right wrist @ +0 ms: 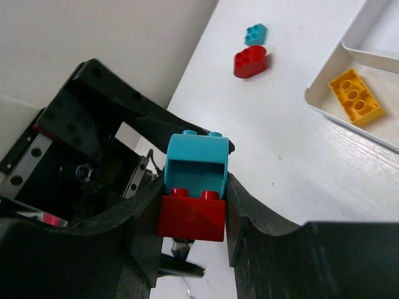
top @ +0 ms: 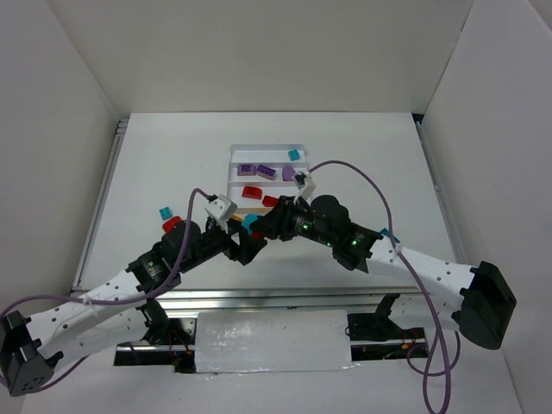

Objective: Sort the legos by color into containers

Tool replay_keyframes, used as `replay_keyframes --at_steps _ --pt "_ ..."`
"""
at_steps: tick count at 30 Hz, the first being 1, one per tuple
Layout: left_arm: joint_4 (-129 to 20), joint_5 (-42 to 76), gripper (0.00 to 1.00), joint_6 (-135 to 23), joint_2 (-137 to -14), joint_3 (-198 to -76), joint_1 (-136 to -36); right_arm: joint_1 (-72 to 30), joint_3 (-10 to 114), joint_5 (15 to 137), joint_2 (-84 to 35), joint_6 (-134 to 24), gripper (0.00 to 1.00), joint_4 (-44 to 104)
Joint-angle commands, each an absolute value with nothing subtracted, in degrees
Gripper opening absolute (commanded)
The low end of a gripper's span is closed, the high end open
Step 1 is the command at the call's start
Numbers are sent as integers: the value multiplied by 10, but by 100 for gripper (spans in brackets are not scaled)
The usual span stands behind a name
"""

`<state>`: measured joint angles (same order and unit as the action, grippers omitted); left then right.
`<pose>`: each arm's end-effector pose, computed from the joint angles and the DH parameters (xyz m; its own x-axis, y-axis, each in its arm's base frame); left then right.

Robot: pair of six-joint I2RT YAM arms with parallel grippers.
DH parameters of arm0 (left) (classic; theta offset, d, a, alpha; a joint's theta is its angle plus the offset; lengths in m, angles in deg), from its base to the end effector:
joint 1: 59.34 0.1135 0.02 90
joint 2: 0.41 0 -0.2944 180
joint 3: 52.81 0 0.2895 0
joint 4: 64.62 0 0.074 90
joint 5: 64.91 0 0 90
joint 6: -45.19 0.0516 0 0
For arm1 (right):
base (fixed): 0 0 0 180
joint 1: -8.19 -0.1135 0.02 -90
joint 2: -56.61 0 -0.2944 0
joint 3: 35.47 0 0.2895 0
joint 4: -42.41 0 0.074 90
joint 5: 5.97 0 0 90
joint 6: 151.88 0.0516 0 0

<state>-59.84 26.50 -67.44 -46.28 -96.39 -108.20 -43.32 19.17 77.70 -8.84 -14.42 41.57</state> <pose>0.1516 -0.1716 0.2978 -0.3583 -0.1746 -0.9172 0.6489 0.6597 -0.3791 0.1852 0.2421 0.3017 -0.7077 0.2866 -0.6458 -0.4788 0.4775 0.7367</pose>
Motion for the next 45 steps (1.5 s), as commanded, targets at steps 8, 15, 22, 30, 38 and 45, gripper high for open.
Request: replay_keyframes --at_steps 8,15,22,30,38,45 --pt "-535 206 99 -686 -408 -1046 -1087 -336 127 474 -22 -286 0 587" --pt "-521 28 99 -684 -413 -1081 -1088 -284 105 248 18 -328 0 631" --pt "-568 -39 95 -704 -478 -1076 -1088 -289 103 209 20 -318 0 656" --pt "-598 -69 9 -711 -510 -1084 -1088 -297 109 208 11 -321 32 646" --pt "-577 -27 0 -704 -481 -1084 -1088 -295 90 199 21 -316 59 666" --pt "-577 -19 0 -708 -471 -1080 -1088 -294 87 199 26 -318 0 667"
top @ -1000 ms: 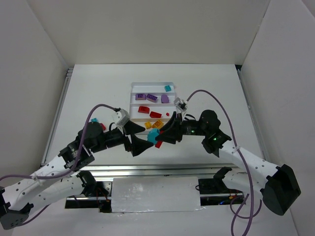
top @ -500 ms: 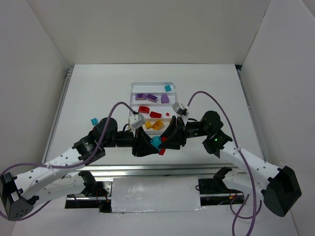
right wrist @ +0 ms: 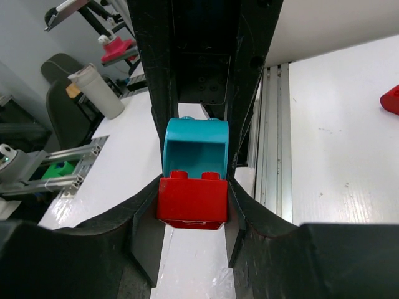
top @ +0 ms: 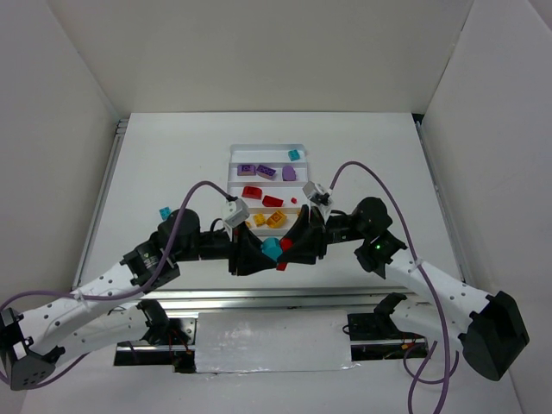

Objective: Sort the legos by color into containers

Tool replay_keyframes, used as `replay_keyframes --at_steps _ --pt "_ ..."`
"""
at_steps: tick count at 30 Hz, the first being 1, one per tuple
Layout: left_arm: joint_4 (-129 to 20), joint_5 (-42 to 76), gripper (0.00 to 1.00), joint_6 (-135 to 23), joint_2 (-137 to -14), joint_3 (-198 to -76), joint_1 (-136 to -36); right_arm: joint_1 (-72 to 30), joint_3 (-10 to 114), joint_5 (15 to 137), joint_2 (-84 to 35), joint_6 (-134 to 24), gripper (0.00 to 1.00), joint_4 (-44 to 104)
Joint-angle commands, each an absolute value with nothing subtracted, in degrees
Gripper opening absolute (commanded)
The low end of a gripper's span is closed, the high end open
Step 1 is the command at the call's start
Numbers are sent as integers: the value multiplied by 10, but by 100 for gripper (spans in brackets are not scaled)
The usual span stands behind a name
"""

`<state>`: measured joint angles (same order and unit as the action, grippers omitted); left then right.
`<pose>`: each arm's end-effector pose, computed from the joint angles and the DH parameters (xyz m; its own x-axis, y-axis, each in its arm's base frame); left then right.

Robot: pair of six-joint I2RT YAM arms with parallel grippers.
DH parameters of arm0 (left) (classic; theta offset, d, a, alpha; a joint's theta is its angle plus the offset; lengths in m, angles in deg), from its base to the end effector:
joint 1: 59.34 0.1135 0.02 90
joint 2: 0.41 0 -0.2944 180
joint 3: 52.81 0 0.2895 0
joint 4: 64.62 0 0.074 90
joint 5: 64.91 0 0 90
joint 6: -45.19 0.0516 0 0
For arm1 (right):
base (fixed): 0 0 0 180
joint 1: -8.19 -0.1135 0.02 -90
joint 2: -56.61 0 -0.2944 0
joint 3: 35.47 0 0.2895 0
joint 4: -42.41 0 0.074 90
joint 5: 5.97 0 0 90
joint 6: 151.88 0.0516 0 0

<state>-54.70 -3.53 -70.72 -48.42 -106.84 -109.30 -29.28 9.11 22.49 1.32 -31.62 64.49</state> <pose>0.1290 -0.1920 0.3546 -0.4674 -0.0401 -0.8832 0.8619 0.2016 -0.4653 0.1577 0.1780 0.3211 -0.3557 0.0300 -0.9341 -0.9201 -0.1866 0.3443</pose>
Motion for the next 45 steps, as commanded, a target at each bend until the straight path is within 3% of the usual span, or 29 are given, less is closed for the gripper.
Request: replay_keyframes --at_steps 1,5,8,15,20,25,36,40,42,43,45 --pt "-578 -18 0 -709 -471 -1079 -1088 -294 87 200 26 -321 0 662" --pt "-553 33 0 -713 -448 -1084 -1088 -283 89 214 33 -360 0 615" --pt "-497 181 0 -723 -409 -1093 -1087 -248 73 222 32 -353 0 609" --pt "-391 358 0 -752 -349 -1137 -1079 -212 77 331 -10 -331 0 564" --pt "-277 550 0 -815 -349 -1162 -1079 -225 191 779 -124 -241 0 331" --pt "-233 568 0 -817 -371 -1173 -1077 -251 288 981 -238 -208 0 233" --pt "-280 477 0 -775 -381 -1146 -1075 -250 480 1063 -461 -222 6 172" --pt "-293 467 0 -777 -384 -1132 -1075 -248 508 1063 -496 -229 16 167" --pt "-301 464 0 -778 -386 -1128 -1075 -249 510 1059 -500 -230 37 169" --pt "-304 464 0 -784 -393 -1124 -1075 -249 503 1055 -486 -229 61 173" --pt "-306 469 0 -789 -396 -1122 -1076 -250 494 1056 -473 -229 67 178"
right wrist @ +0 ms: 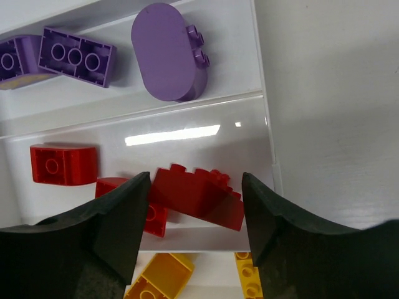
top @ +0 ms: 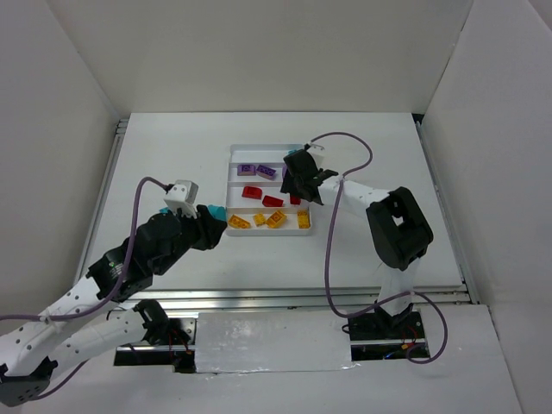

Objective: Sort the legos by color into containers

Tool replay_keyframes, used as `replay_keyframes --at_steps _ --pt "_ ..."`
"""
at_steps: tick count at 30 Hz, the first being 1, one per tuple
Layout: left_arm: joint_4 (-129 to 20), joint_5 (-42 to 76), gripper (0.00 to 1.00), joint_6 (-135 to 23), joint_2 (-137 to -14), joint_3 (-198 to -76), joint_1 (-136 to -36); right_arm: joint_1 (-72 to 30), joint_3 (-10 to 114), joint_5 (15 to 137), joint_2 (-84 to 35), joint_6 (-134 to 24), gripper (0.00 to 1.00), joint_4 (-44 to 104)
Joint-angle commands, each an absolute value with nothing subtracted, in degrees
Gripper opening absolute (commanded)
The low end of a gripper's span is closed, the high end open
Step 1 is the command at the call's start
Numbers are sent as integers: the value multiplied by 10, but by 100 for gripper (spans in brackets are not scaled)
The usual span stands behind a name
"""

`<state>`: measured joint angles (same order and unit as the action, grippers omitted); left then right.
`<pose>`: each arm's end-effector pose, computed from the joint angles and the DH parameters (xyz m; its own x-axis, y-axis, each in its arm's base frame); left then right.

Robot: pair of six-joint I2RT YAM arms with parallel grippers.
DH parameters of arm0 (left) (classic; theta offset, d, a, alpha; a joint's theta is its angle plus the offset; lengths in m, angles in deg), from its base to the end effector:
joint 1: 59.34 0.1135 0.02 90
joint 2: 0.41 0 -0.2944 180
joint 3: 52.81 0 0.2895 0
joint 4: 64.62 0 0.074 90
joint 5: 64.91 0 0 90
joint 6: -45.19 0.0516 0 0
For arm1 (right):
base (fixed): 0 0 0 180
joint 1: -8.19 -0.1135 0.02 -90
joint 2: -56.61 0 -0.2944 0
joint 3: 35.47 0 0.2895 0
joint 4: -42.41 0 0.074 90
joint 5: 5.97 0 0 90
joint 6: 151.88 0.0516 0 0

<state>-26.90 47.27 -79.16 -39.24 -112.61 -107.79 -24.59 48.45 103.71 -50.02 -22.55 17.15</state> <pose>0.1324 -0.1200 0.3666 -0.4135 -0.3211 -0.8520 0.2663 0.8521 -0.4505 0.3906 0.2309 0.1928 -0.6860 0.2680 -0.6764 0.1481 0.9617 0.2308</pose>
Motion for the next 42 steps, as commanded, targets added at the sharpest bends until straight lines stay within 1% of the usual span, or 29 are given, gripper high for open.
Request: replay_keyframes --at_steps 1,4,5,6,8,10,11,12,14,15,16,17,18,19,21,23,25,26,30,34,36,37,39,40,42 --pt "-307 475 0 -800 -405 -1121 -1075 -251 491 1053 -465 -229 68 179" --pt "-310 512 0 -827 -428 -1126 -1073 -251 486 1055 -435 -231 72 169" --pt "-319 528 3 -831 -436 -1130 -1071 -250 478 1052 -426 -233 73 170" --pt "-327 536 4 -834 -443 -1132 -1067 -249 472 1045 -401 -233 76 169" --pt "-352 530 9 -832 -486 -1142 -1042 -249 451 1043 -368 -227 77 159" --pt "-374 493 8 -839 -550 -1157 -981 -244 423 1028 -303 -222 79 169" --pt "-388 436 7 -841 -573 -1166 -959 -244 399 1023 -282 -220 79 172" --pt "-422 412 8 -846 -618 -1172 -918 -242 391 1015 -239 -220 79 168" --pt "-458 370 9 -840 -668 -1200 -888 -241 356 1009 -192 -221 80 157" --pt "-474 337 8 -830 -727 -1219 -869 -240 342 997 -143 -222 80 157" --pt "-472 332 8 -823 -758 -1243 -864 -240 326 987 -117 -223 80 156" --pt "-469 323 7 -817 -790 -1296 -859 -237 295 973 -68 -229 80 156" --pt "-467 306 7 -802 -852 -1322 -851 -235 280 959 -46 -233 80 158" --pt "-464 301 8 -798 -880 -1373 -848 -235 250 929 -22 -236 80 157" --pt "-469 299 10 -778 -957 -1417 -842 -231 220 898 42 -242 80 157" --pt "-472 309 17 -761 -1023 -1478 -837 -229 190 885 97 -235 80 135" --pt "-475 297 22 -756 -1064 -1533 -832 -227 182 889 126 -234 80 98" --pt "-476 292 23 -752 -1103 -1552 -827 -227 183 894 148 -238 80 89" --pt "-462 267 29 -748 -1197 -1644 -822 -223 212 908 178 -256 81 40" --pt "-455 265 43 -734 -1263 -1725 -820 -222 237 904 195 -272 81 14" --pt "-442 265 46 -728 -1296 -1748 -818 -222 240 900 198 -273 81 9" --pt "-440 265 51 -725 -1304 -1764 -818 -221 239 898 201 -274 81 11" --pt "-439 268 57 -722 -1324 -1777 -814 -221 234 892 205 -274 81 14" --pt "-441 268 66 -721 -1329 -1780 -812 -221 232 890 207 -274 81 14" --pt "-441 268 75 -721 -1342 -1791 -809 -221 225 891 207 -273 81 16"
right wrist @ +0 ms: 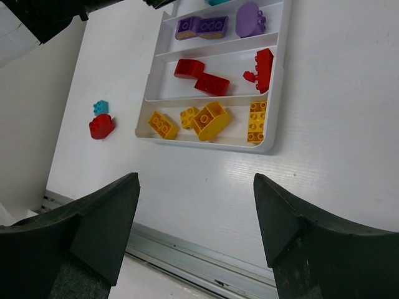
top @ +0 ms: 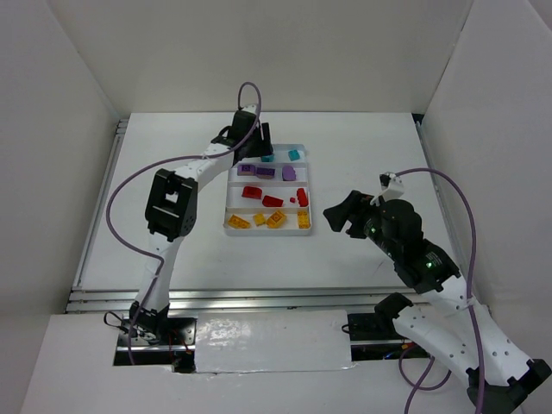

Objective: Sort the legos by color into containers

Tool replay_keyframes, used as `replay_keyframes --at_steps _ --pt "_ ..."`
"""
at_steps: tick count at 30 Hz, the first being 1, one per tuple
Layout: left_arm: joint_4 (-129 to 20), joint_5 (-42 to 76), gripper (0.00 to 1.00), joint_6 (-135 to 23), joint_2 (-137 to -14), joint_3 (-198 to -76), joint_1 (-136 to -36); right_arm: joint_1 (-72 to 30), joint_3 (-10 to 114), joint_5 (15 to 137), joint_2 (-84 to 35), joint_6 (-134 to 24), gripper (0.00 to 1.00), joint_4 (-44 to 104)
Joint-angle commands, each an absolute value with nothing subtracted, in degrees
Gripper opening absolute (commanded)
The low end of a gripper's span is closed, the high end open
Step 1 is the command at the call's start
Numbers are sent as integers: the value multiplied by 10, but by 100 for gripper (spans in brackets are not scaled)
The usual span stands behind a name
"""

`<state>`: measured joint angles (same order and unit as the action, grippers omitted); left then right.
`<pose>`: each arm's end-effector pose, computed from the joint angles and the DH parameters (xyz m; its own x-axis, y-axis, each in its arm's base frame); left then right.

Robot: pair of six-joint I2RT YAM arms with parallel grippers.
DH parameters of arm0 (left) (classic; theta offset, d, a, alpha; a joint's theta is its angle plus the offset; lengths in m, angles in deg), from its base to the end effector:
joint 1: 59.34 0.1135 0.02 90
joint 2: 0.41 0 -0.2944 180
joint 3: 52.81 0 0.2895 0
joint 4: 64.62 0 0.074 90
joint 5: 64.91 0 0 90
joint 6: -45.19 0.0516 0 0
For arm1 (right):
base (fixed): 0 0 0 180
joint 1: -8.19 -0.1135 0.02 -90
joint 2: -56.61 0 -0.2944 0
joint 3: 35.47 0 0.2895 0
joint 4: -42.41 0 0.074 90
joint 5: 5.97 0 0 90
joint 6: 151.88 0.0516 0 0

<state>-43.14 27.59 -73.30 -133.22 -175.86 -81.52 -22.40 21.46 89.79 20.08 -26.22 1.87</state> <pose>0.5682 -0.2292 0.2153 -0.5855 -0.2759 -0.7623 0.0721 0.9189 -0.3880 0.1511 0.0833 0.3465 -0.4887 0.3849 -0.7830 -0.1727 0.8370 0.5193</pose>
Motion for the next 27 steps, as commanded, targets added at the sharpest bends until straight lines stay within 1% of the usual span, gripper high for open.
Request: replay_keyframes --at_steps 1,3,6,9,11,12,14,15,16,18,19,20,22,23,27 --pt "-440 267 76 -717 -1350 -1796 -807 -221 224 890 205 -273 81 16" --pt "-432 271 79 -716 -1358 -1810 -804 -220 218 889 202 -273 81 16" --pt "-426 270 79 -721 -1351 -1803 -799 -222 216 887 200 -273 81 17" --pt "-461 278 81 -728 -1283 -1728 -799 -221 220 887 193 -276 81 21" --pt "-480 288 83 -735 -1214 -1691 -799 -221 222 880 189 -278 81 24" --pt "-477 299 87 -739 -1189 -1664 -799 -221 222 879 188 -279 81 29" --pt "-415 374 93 -763 -1130 -1649 -797 -222 220 868 183 -278 81 35" --pt "-383 404 98 -774 -1113 -1641 -796 -222 216 862 182 -280 81 43" --pt "-317 468 100 -805 -1082 -1635 -790 -223 212 856 179 -280 81 49" --pt "-254 525 99 -842 -1050 -1595 -780 -223 195 830 180 -278 81 71" --pt "-227 574 99 -891 -1019 -1577 -767 -223 190 819 179 -276 81 79" --pt "-182 587 99 -915 -1003 -1532 -757 -224 183 805 179 -274 81 84" --pt "-176 576 99 -951 -954 -1476 -725 -226 181 796 172 -271 81 94" --pt "-166 570 99 -965 -941 -1430 -713 -227 181 792 170 -271 81 95" --pt "-174 569 100 -988 -884 -1334 -675 -231 182 778 166 -273 82 100"
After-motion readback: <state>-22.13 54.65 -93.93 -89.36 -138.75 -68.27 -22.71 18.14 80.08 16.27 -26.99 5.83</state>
